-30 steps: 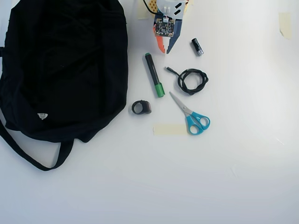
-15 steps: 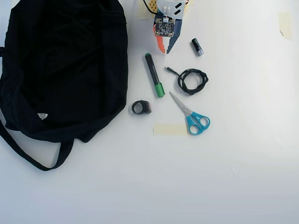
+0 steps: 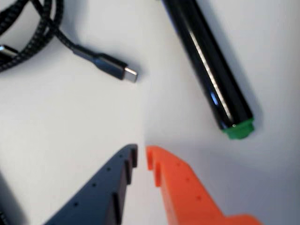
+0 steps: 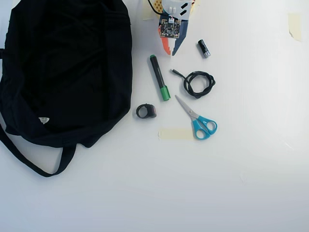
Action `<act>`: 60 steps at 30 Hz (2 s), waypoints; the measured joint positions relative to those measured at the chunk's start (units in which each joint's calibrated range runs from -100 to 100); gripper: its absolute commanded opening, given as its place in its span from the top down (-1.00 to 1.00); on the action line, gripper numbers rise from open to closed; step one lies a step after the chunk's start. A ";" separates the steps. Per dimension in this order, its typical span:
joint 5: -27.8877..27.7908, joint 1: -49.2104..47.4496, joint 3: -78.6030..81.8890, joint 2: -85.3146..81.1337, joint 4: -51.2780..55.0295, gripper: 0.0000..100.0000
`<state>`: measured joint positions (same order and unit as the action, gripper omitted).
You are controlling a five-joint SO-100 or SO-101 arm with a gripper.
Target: Put the bike light into the black bag
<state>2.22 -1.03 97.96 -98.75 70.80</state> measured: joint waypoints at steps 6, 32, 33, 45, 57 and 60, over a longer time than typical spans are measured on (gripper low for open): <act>0.00 0.00 0.00 0.00 0.00 0.95; 0.00 -0.44 0.00 0.00 0.00 0.95; 0.00 -0.44 0.00 0.00 0.00 0.95; 3.96 -4.85 -6.92 12.12 -35.90 0.95; 6.59 -5.36 -32.94 57.53 -88.19 0.95; 5.96 -5.36 -47.09 69.32 -86.82 0.95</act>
<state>8.18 -6.39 50.86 -29.43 -16.02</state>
